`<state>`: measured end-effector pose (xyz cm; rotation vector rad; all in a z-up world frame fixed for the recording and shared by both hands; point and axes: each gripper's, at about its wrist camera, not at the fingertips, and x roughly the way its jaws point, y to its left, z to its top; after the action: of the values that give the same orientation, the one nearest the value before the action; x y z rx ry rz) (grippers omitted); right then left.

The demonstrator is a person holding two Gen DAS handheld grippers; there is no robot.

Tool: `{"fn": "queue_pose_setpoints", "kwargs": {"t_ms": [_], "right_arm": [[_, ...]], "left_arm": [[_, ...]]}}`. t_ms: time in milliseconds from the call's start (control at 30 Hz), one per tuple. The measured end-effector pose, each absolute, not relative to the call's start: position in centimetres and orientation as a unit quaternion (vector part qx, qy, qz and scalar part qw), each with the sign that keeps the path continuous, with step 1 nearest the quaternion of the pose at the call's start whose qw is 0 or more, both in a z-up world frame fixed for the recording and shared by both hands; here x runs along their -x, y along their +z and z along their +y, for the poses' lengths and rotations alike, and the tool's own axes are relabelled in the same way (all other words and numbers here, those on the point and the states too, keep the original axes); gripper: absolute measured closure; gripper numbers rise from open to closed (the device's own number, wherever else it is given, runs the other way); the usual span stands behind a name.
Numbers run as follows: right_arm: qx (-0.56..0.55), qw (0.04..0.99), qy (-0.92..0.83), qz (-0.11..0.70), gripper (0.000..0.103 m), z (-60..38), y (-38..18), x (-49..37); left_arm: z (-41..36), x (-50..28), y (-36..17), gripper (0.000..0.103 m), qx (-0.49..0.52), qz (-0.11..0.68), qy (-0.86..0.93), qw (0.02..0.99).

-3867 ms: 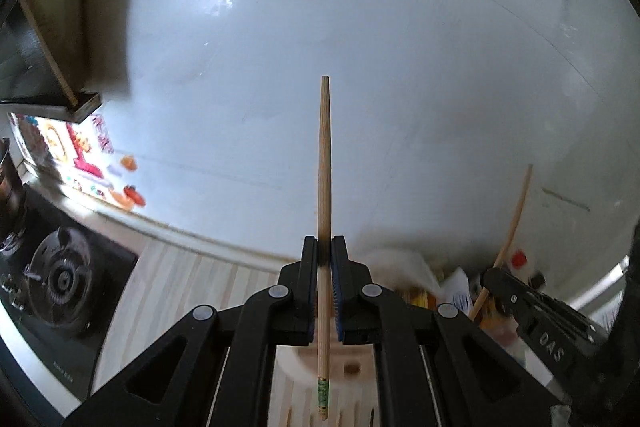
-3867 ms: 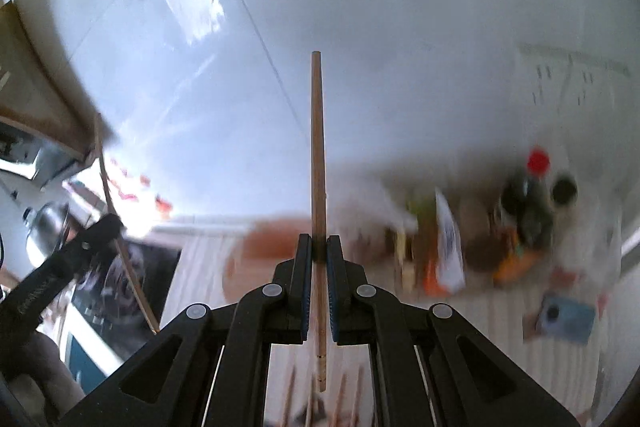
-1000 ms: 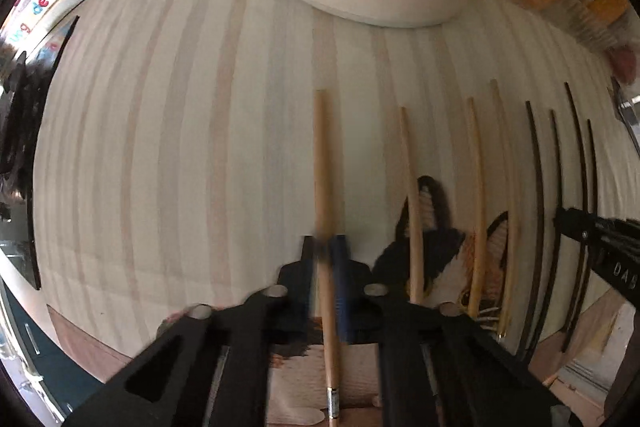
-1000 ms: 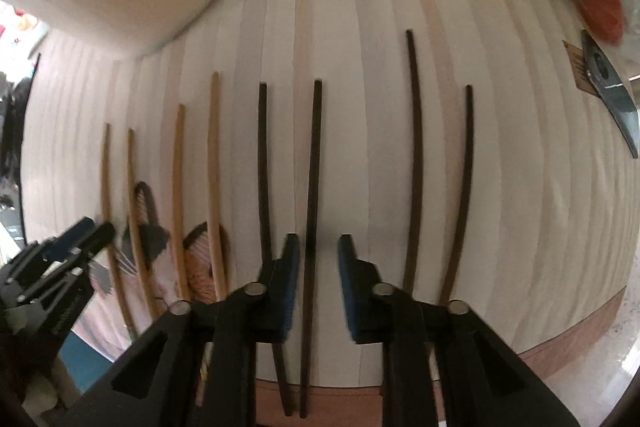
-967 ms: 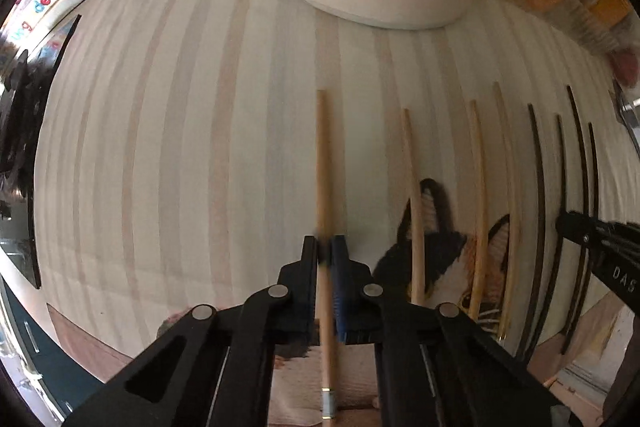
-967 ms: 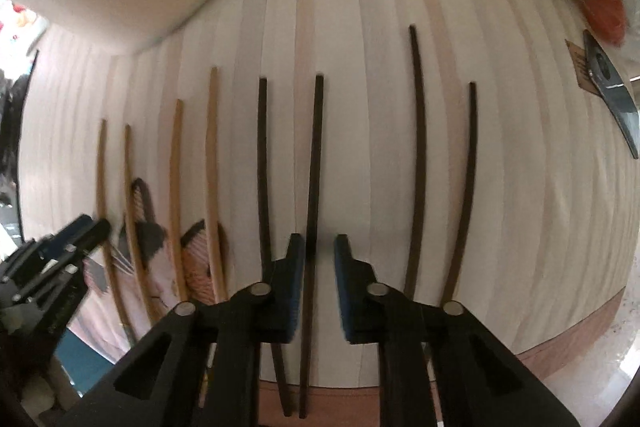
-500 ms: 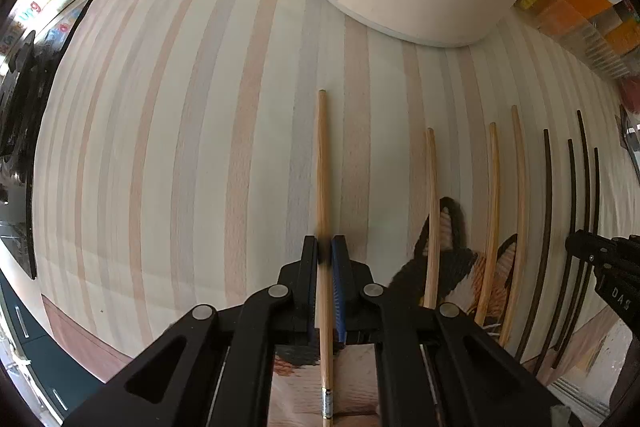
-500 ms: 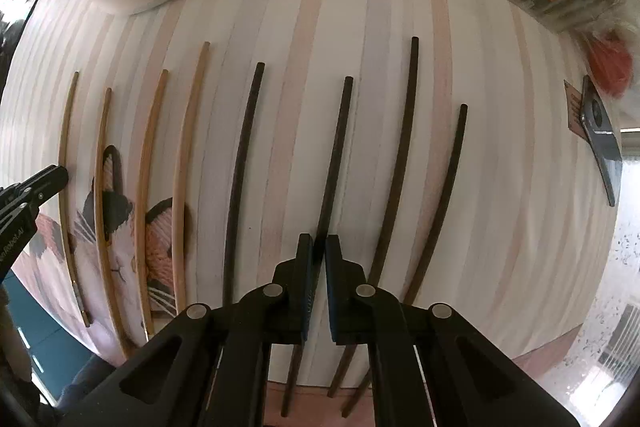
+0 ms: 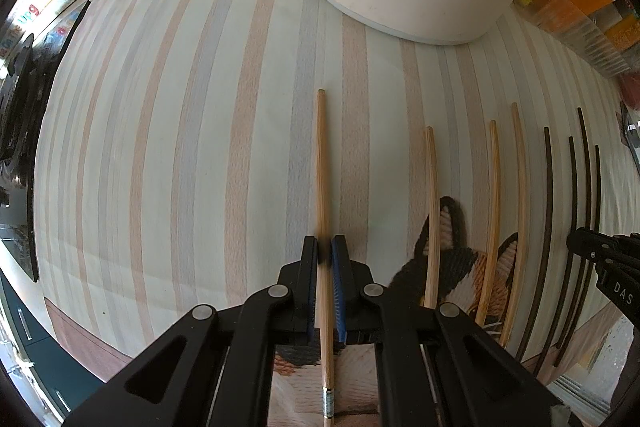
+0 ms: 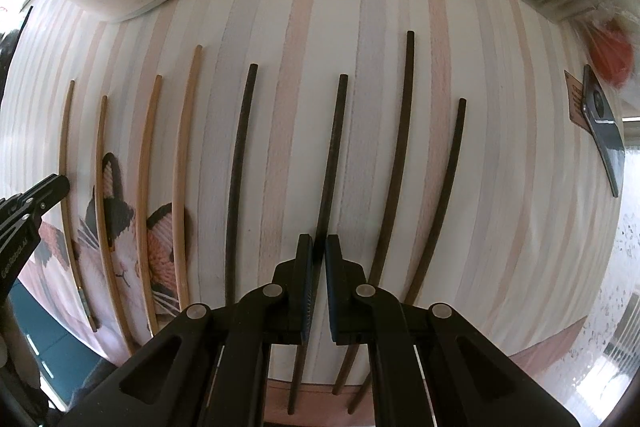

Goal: Organize utensils
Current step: 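Grasp a light wooden chopstick with the left tool while the right grasps a dark one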

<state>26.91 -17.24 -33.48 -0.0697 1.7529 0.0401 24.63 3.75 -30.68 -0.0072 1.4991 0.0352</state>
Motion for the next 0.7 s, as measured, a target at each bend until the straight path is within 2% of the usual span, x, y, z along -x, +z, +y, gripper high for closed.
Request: {"fn": "queue_pose_setpoints", "kwargs": {"t_ms": [433, 700], "right_arm": [[0.029, 0.654, 0.005, 0.756, 0.097, -16.7, -32.7, -26.7], [-0.027, 0.681, 0.017, 0.731, 0.098, -18.2, -29.8, -26.0]], "left_arm": [[3.4, -24.2, -30.4, 0.099, -0.009, 0.674, 0.018, 0.739], [4.0, -22.9, -26.0, 0.099, 0.014, 0.639, 0.011, 0.769]]}}
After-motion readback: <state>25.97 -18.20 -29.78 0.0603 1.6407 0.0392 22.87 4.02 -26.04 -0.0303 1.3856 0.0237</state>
